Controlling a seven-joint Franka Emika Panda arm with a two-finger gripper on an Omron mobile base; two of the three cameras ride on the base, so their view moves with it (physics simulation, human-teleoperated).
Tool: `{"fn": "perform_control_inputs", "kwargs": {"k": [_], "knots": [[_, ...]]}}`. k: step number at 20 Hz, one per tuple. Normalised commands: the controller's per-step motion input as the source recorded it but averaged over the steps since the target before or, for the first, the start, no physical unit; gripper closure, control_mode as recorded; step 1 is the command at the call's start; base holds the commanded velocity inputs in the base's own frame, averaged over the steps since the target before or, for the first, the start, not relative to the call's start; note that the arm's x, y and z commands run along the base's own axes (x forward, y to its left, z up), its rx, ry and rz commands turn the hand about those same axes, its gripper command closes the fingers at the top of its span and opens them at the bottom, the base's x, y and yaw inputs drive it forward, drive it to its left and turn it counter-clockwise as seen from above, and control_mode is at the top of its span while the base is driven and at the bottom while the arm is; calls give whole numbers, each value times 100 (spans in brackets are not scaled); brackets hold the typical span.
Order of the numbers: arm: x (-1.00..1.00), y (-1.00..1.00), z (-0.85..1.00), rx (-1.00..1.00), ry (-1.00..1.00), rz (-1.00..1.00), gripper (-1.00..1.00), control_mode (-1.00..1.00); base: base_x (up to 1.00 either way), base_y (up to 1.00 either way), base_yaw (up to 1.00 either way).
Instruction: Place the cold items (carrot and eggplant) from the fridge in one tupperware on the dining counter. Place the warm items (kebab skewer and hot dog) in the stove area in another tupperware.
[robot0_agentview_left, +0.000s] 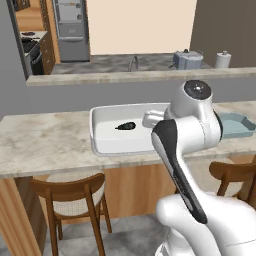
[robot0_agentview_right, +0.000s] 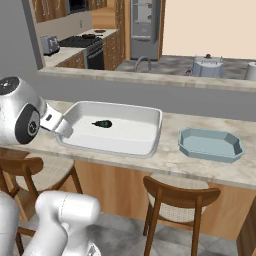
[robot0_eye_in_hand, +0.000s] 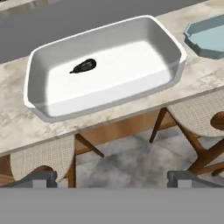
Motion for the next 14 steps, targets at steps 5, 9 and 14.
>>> {"fn": "perform_control_inputs", "kwargs": {"k": [5,9,14], "knots": [[-99,-16,23,0,-18,-11,-100,-100,0,0,0],[-21,-3,0,0,-3,-1,-100,100,-57,-16,-14],[0,0,0,0,0,0,-100,100,-84,-91,-17]]}}
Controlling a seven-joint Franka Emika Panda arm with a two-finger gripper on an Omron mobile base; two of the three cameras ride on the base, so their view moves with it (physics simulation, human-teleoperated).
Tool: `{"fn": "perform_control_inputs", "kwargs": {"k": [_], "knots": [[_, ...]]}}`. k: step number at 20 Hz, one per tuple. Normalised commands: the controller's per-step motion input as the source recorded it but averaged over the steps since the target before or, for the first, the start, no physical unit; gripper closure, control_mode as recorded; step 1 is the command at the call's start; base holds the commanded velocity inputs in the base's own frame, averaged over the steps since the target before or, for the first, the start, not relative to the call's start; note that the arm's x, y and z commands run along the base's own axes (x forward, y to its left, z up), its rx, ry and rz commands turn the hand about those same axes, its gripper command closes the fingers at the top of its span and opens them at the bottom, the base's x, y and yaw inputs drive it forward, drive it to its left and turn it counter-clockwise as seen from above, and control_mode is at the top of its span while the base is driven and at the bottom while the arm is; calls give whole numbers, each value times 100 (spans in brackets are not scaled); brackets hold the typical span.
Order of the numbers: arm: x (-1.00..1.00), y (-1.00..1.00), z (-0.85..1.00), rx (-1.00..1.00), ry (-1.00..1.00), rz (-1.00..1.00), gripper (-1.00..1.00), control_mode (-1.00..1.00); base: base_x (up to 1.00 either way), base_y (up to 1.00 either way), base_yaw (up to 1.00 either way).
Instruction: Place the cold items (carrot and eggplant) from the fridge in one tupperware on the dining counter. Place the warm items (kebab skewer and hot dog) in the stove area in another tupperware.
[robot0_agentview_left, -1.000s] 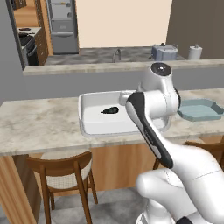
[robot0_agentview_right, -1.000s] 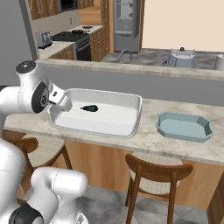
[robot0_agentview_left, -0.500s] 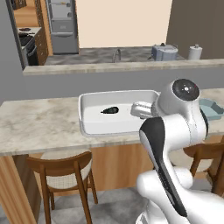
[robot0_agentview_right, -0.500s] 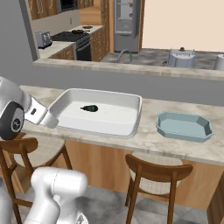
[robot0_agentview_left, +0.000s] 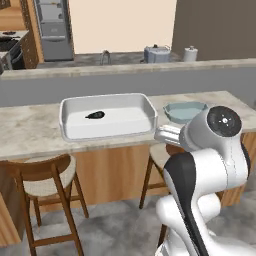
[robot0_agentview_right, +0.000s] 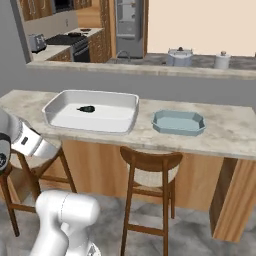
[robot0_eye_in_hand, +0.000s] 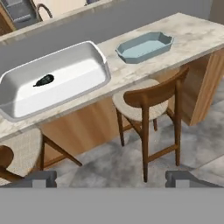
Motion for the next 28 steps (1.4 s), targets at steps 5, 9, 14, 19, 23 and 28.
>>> {"fn": "perform_control_inputs", "kwargs": {"k": [5,9,14,19,23,28], "knots": [[0,0,0,0,0,0,-100,100,-59,-85,-3],[0,0,0,0,0,0,-100,100,-71,-86,0],[0,0,0,0,0,0,-100,100,-63,-85,0],[0,0,0,0,0,0,-100,100,-39,-72,0],[0,0,0,0,0,0,-100,100,-13,-80,0],[0,0,0,0,0,0,-100,100,0,-94,0]]}}
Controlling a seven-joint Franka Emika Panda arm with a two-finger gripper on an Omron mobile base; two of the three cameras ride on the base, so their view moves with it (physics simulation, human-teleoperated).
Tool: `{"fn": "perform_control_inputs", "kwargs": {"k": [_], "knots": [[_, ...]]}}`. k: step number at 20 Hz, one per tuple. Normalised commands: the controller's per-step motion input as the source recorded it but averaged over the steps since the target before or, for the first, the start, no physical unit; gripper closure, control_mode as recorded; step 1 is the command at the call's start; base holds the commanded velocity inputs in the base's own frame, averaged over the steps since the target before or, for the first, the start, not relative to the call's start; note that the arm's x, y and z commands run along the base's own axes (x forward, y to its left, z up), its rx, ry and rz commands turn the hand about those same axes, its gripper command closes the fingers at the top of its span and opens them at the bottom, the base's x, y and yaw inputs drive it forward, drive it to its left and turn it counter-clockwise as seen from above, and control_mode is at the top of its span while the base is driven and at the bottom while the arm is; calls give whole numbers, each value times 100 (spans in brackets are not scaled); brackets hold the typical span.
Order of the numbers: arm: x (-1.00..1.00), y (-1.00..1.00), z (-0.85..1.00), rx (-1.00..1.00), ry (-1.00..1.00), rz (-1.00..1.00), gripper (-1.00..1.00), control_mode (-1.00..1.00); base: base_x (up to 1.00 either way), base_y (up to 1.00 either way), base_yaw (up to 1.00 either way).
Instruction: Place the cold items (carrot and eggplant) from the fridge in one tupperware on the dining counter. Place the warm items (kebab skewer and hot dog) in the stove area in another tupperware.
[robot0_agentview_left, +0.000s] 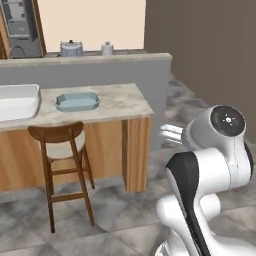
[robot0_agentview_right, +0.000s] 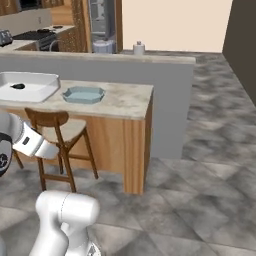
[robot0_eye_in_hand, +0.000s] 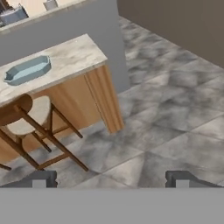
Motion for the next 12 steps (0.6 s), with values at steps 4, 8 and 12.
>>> {"fn": "perform_control_inputs", "kwargs": {"k": [4,8,12], "knots": [[0,0,0,0,0,0,-100,100,0,-85,0],[0,0,0,0,0,0,-100,100,0,-73,0],[0,0,0,0,0,0,-100,100,0,-73,0]]}}
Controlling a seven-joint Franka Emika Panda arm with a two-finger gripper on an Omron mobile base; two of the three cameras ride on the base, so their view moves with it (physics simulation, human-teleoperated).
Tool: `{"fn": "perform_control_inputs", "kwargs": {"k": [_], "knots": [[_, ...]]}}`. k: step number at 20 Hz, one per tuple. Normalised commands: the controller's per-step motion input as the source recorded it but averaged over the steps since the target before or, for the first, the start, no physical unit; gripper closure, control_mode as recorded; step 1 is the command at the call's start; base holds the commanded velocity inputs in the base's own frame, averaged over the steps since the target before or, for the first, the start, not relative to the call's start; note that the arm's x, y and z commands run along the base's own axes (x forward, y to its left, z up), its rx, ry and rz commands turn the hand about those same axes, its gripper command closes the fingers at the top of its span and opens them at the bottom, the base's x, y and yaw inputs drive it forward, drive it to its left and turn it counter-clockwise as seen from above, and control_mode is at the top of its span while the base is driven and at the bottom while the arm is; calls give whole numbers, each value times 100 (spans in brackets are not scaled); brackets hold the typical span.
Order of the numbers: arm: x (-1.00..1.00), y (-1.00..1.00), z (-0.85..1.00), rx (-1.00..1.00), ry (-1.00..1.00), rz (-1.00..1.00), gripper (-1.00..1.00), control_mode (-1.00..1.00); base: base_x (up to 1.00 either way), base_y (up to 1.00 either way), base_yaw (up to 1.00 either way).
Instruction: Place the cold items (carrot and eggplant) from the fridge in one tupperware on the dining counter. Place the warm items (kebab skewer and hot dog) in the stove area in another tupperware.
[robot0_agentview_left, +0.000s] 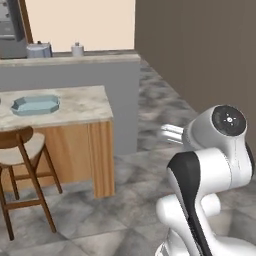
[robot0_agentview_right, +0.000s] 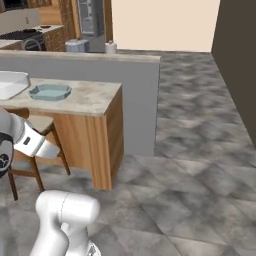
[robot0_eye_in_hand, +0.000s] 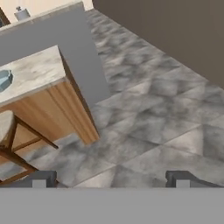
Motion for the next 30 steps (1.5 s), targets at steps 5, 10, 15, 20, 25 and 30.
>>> {"fn": "perform_control_inputs", "kwargs": {"k": [5,10,15,20,25,30], "knots": [[0,0,0,0,0,0,-100,100,7,-84,2],[0,0,0,0,0,0,-100,100,43,-94,9],[0,0,0,0,0,0,-100,100,81,-66,21],[0,0,0,0,0,0,-100,100,90,-59,30],[0,0,0,0,0,0,-100,100,68,-70,26],[0,0,0,0,0,0,-100,100,45,-99,17]]}}
